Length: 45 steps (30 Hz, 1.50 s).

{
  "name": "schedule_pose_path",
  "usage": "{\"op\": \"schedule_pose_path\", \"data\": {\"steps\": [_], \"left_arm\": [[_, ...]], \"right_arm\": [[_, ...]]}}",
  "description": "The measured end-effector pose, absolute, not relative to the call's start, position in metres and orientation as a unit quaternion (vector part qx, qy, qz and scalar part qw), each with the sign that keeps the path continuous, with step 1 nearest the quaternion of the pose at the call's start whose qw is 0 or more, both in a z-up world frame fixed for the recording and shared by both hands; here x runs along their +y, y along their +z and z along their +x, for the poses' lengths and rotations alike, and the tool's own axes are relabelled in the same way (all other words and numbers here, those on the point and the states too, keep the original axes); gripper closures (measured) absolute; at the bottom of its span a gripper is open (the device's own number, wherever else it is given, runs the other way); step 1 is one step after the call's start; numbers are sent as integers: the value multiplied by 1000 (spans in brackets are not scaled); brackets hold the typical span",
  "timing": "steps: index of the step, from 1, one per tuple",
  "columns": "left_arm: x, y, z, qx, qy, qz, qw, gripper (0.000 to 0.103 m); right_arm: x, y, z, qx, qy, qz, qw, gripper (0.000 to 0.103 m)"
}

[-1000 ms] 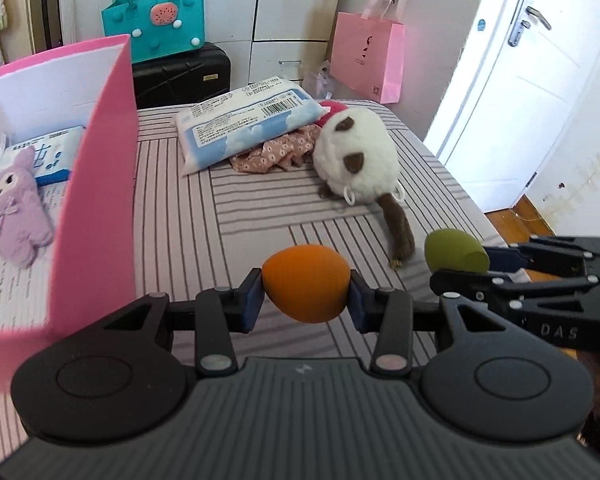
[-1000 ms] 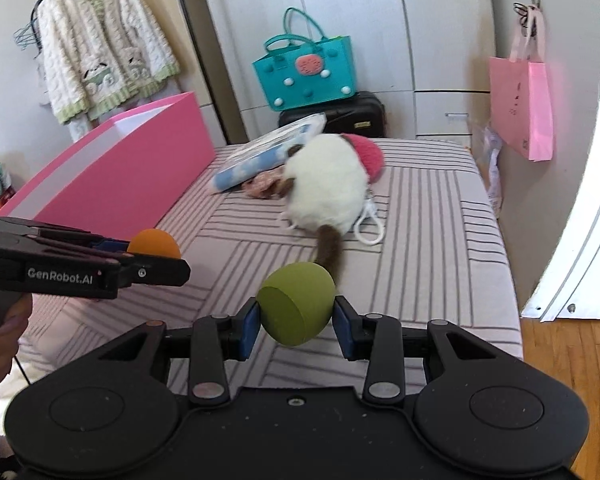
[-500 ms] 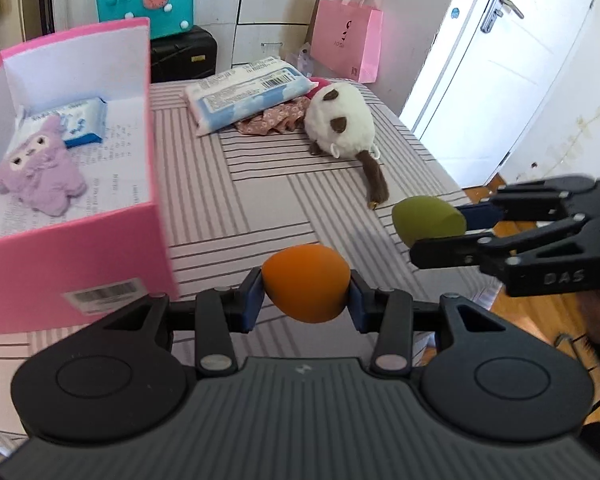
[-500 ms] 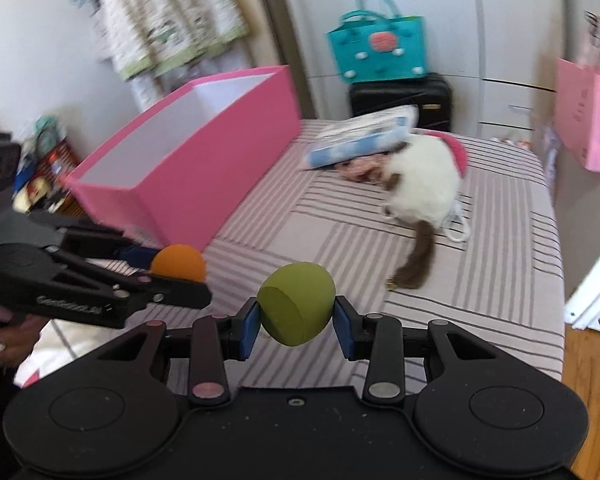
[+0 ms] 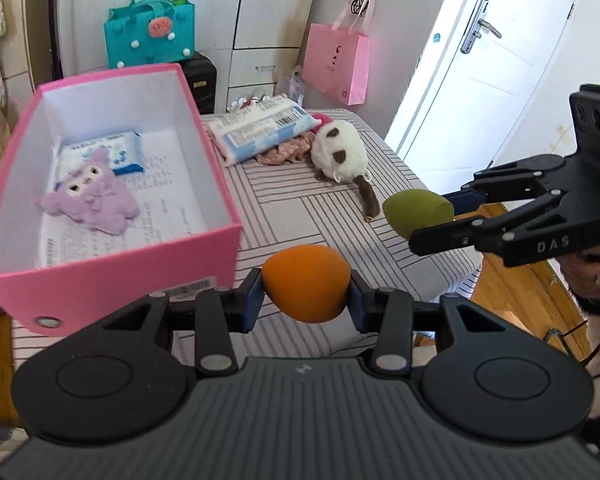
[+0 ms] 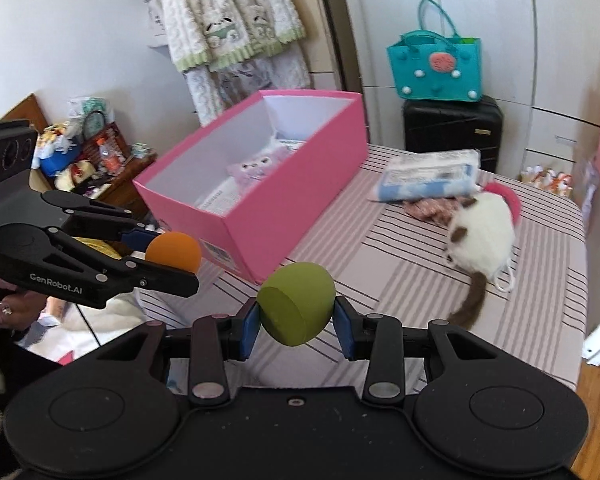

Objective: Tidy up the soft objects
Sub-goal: 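Lift both sponges and carry them over the pink box, then lower both sponges into the pink box and open both tools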

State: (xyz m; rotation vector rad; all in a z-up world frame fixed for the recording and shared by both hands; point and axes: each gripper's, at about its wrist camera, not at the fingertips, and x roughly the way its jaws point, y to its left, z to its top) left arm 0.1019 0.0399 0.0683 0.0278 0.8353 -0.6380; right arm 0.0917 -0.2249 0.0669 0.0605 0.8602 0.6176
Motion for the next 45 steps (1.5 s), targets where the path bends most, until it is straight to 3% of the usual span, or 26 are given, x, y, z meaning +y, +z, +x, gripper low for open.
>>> {"op": "schedule_pose_path", "data": {"steps": [13,27,36,45], "left_arm": [[73,103,107,385,-306,40,870,61],[99,129,179,354,-281,16,892,61],[86,97,246,392,-260,19,882,61],[70,54,284,434,-275,39,857,60]], "right_arm": [[-188,103,113,392,336,-30,856,59],[-158,123,174,339,367,-66,864,59],[-130,116,238,311,355,-102,876,59],[-99,86,302,345,357,-127,858,59]]}}
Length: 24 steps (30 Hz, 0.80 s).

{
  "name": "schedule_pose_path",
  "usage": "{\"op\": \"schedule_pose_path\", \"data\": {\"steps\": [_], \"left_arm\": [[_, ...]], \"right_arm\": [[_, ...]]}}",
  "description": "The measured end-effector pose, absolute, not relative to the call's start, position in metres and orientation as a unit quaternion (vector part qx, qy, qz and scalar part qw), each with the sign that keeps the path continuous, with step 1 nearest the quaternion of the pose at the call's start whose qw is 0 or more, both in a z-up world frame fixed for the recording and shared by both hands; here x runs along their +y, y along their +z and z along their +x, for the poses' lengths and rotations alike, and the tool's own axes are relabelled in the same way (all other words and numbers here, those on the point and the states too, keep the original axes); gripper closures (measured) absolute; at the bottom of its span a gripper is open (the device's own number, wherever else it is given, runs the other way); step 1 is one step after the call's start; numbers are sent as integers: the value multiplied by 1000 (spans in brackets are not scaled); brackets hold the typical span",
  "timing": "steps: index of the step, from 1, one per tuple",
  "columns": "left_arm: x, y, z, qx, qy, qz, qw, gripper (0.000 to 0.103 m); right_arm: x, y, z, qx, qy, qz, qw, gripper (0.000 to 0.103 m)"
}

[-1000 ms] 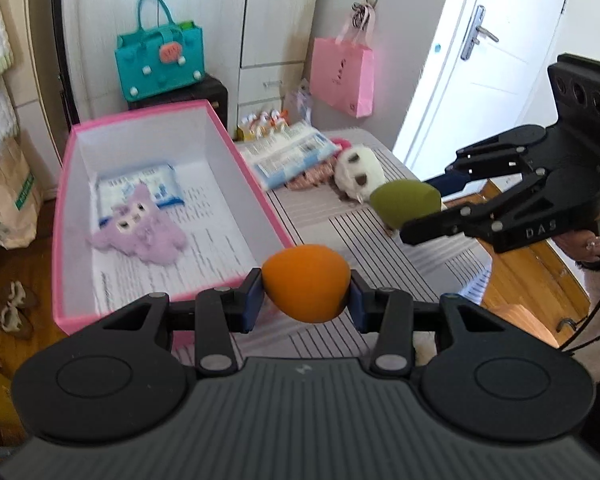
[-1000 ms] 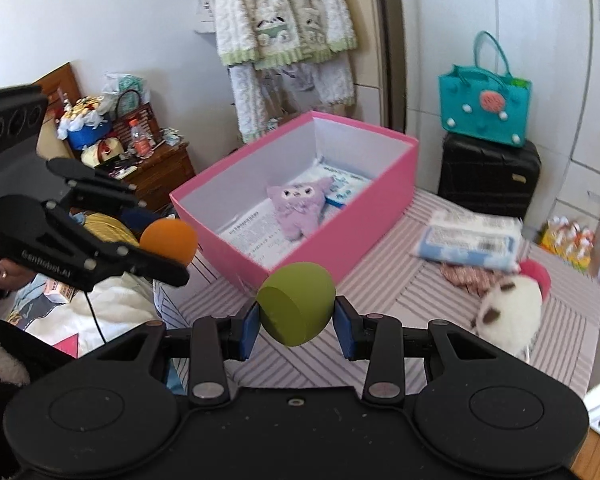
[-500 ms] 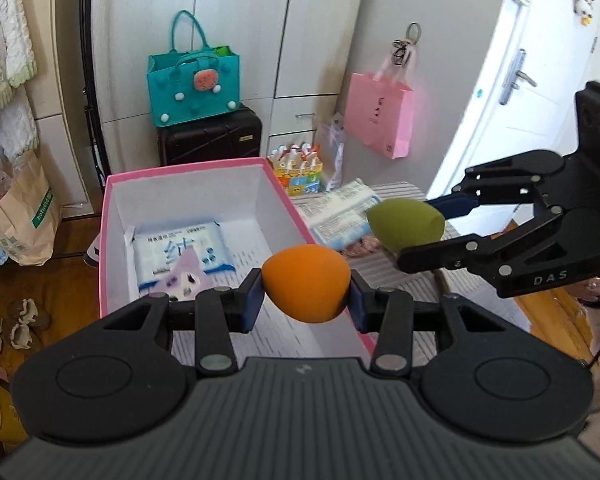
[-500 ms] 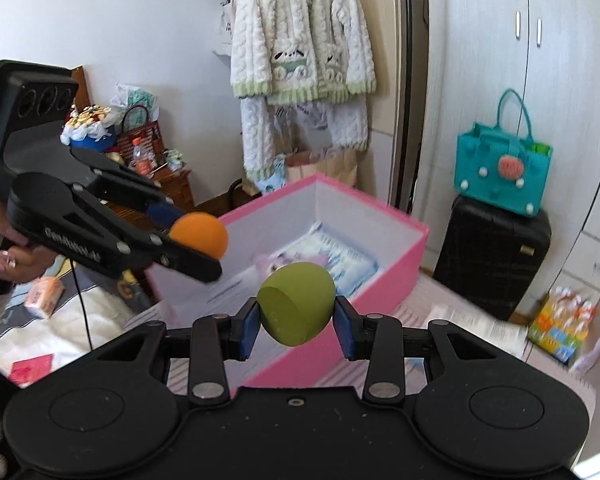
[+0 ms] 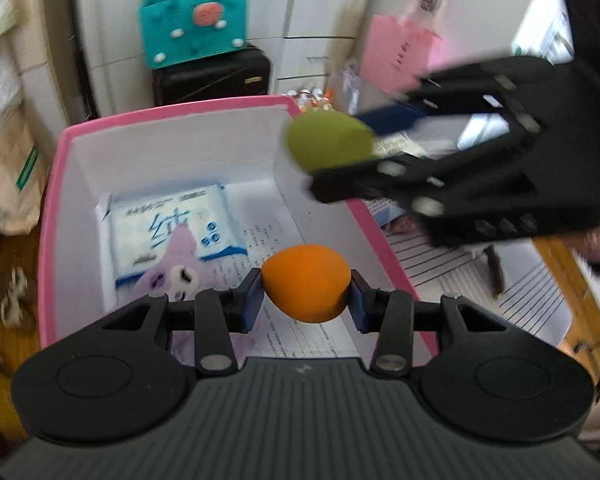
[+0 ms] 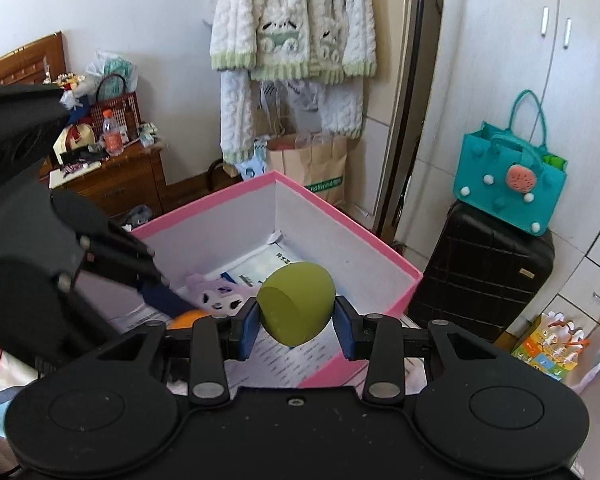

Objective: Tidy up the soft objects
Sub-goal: 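Lower both sponges into the pink box and open both tools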

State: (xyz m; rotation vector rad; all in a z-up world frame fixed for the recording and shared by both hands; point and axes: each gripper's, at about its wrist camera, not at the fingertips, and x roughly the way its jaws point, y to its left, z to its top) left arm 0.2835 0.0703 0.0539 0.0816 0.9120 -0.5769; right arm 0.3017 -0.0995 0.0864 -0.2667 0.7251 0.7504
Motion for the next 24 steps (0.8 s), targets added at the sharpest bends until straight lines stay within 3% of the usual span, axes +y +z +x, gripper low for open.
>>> {"op": "schedule_pose_path", "data": {"steps": [18,24], "left_arm": [[62,7,337,509,-263,6,820,59],[63,8,339,515,-256,-3,818,51]], "right_arm": [[-67,54,357,418,344,-162,825,59],[-63,48,363,427,334,-172,822,57]]}}
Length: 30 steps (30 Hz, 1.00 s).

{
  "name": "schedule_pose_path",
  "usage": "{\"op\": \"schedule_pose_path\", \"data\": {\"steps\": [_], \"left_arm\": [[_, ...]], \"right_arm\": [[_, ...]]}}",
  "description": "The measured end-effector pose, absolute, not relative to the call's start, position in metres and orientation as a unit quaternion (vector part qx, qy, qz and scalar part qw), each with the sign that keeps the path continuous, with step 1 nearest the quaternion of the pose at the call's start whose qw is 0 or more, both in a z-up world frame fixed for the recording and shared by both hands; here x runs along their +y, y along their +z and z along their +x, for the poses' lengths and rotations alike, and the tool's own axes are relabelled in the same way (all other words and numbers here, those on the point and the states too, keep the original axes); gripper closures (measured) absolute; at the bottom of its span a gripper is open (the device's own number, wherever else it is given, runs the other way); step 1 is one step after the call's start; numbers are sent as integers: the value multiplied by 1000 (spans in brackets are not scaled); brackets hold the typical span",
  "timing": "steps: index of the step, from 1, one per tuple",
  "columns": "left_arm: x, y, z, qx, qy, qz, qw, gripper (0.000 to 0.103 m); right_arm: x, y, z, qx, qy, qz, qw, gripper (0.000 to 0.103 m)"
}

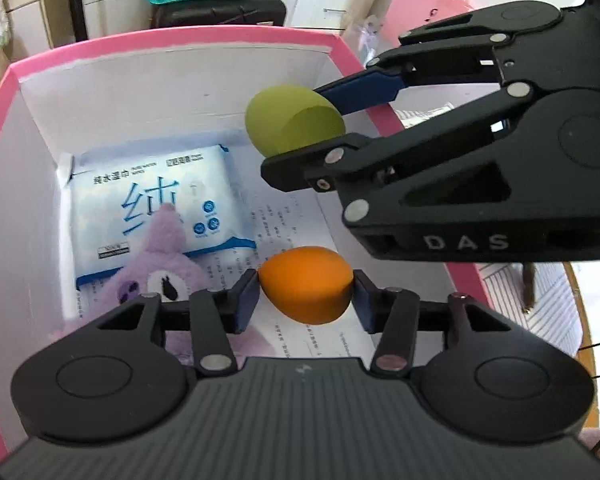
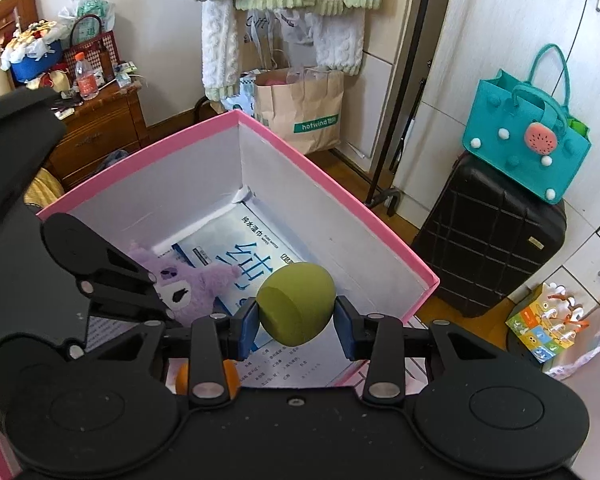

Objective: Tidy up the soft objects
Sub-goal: 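Lower both sponges into the pink box and open both tools, then move both tools back toward the white-and-brown plush cat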

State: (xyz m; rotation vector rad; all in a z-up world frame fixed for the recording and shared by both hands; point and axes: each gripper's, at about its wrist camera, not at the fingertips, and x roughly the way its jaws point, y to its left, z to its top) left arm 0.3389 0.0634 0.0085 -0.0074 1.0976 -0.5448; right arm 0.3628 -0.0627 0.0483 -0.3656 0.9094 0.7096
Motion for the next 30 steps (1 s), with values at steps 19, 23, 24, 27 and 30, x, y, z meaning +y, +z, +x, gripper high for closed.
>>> {"op": "schedule_pose_path", "data": {"steps": [19,23,24,27,30], "left_arm": [[88,73,276,468,-270,13,841,38],[101,90,256,458,-266,2,848,38],[102,92,256,461,-267,-6,846,38],[109,106,242,454,-274,-13,848,38],[110,120,224,427,-257,17,867,38]], "right_arm": [[-123,86,303,403,328,-37,854,53],[-133,96,277,387,334,-39,859,52],[-134,100,271,383,337,-41,859,52],[-137,110,252,366,344,-48,863,52],[-138,121,233,349,354,-57,866,51]]}}
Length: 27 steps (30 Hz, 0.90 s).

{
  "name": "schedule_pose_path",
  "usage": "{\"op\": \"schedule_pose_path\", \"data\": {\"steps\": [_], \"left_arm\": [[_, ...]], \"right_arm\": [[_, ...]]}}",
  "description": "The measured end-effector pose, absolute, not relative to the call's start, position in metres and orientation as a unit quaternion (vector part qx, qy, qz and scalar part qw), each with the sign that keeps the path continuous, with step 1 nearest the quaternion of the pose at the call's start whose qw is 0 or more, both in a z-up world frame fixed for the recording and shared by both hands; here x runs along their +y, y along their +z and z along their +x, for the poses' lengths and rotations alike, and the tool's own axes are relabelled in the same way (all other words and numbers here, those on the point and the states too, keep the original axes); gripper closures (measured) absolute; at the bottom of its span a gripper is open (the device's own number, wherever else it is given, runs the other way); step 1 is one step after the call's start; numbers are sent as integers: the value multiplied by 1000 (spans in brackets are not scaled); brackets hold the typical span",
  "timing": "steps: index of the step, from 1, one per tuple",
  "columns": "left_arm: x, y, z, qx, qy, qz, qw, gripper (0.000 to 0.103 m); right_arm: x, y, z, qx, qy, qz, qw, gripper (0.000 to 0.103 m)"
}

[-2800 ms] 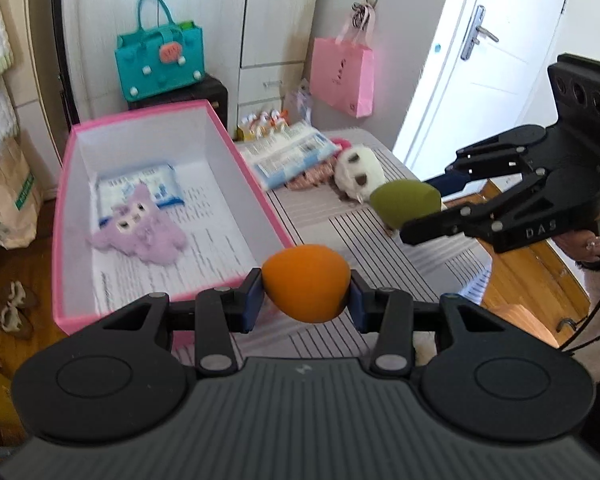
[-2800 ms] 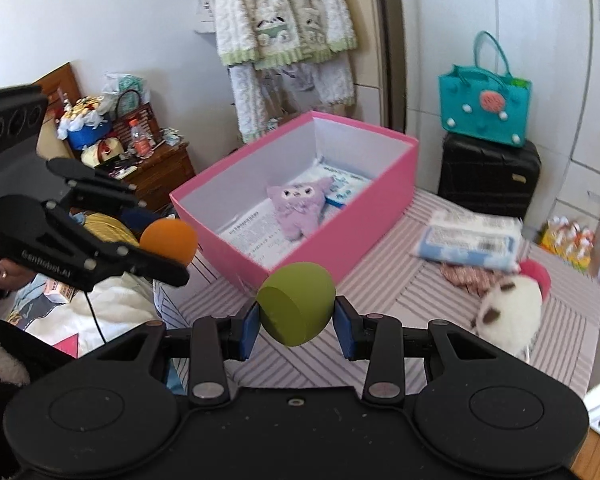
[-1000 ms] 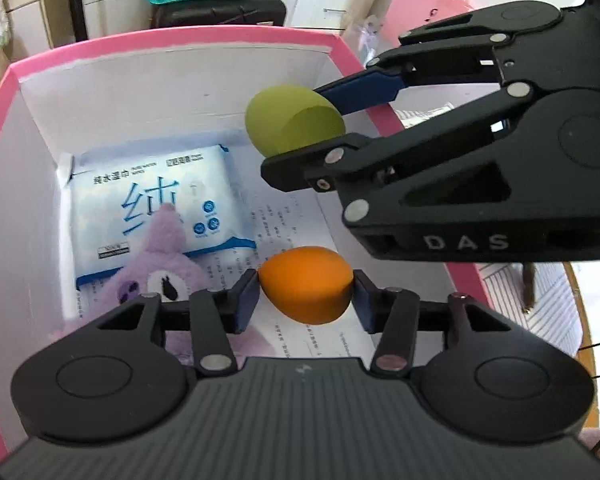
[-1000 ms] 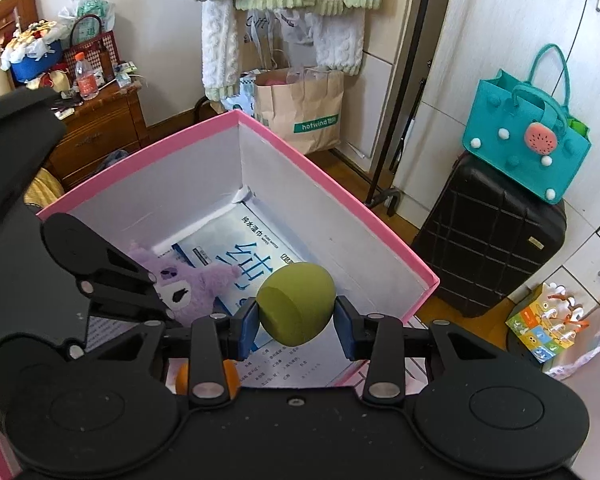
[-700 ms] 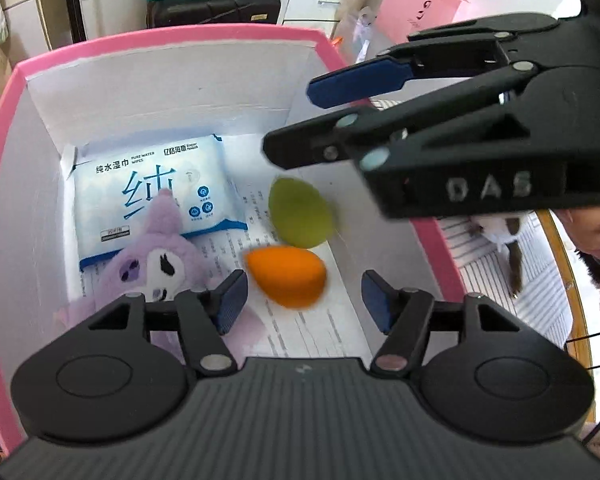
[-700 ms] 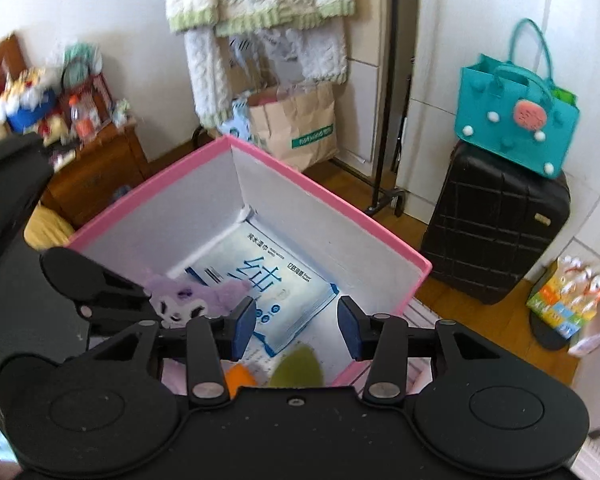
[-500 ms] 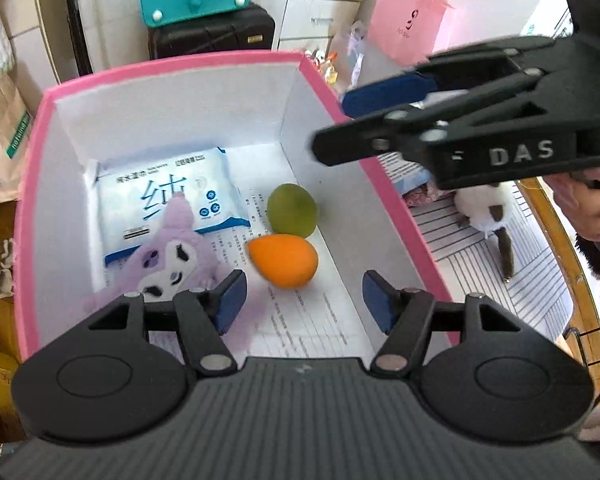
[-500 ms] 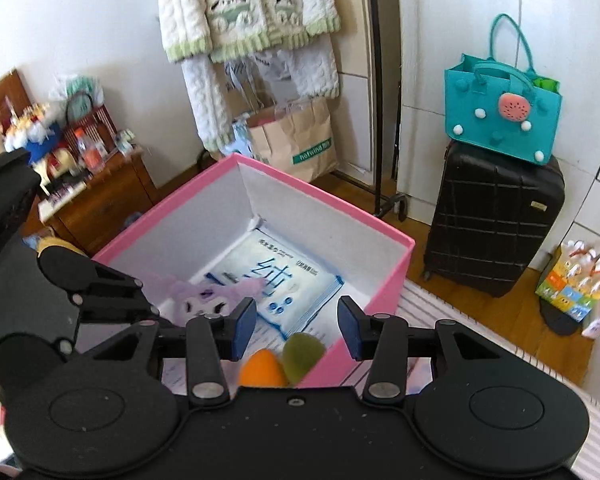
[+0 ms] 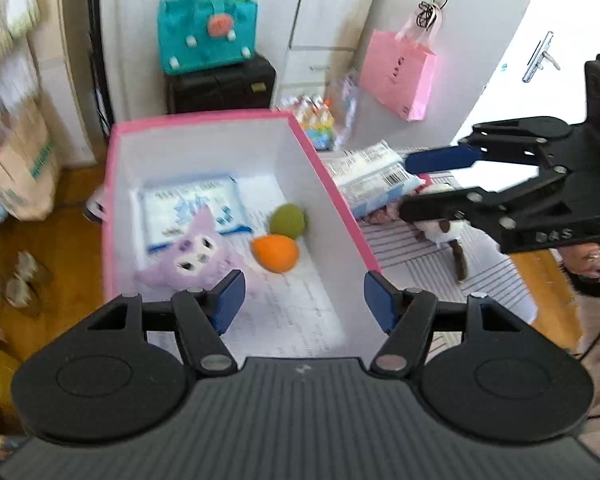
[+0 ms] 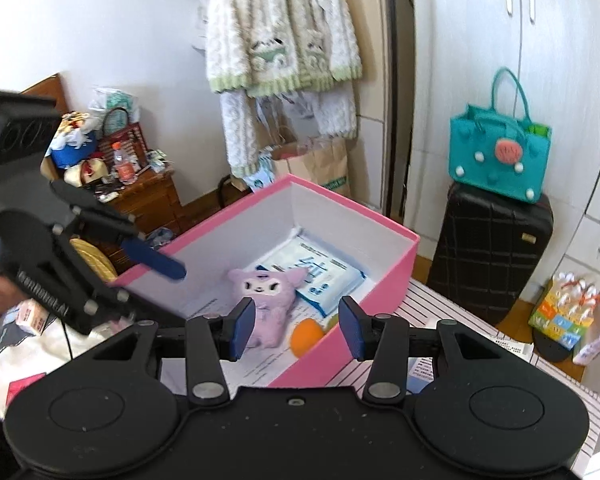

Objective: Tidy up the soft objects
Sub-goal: 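Move both tools back toward the white-and-brown plush cat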

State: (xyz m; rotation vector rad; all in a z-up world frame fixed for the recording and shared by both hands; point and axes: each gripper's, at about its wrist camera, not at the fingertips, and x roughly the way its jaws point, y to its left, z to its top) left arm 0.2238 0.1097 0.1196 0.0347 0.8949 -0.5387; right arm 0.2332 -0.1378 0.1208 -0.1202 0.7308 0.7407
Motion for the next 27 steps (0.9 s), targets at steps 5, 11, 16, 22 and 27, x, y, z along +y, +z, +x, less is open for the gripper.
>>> {"op": "schedule_pose_path", "data": {"steps": [5,11,16,22,27], "left_arm": [[114,145,189,387,-247,39,888,38],[117,168,146,348,-242,64,904,38],[107,168,119,332,-253,78,905,33],[86,148,95,332,-280,85,897,30],[67,120,83,338,-308,80,886,30]], "right_arm": [[-136,136,203,328,366,-75,868,50],[-137,153,171,305,382,-87,868,49],[-139,159,147,299,390,-90,867,49],[-147,155,112,293,390,-97,867,46],[-163,135,86,307,373,-91,871,44]]}}
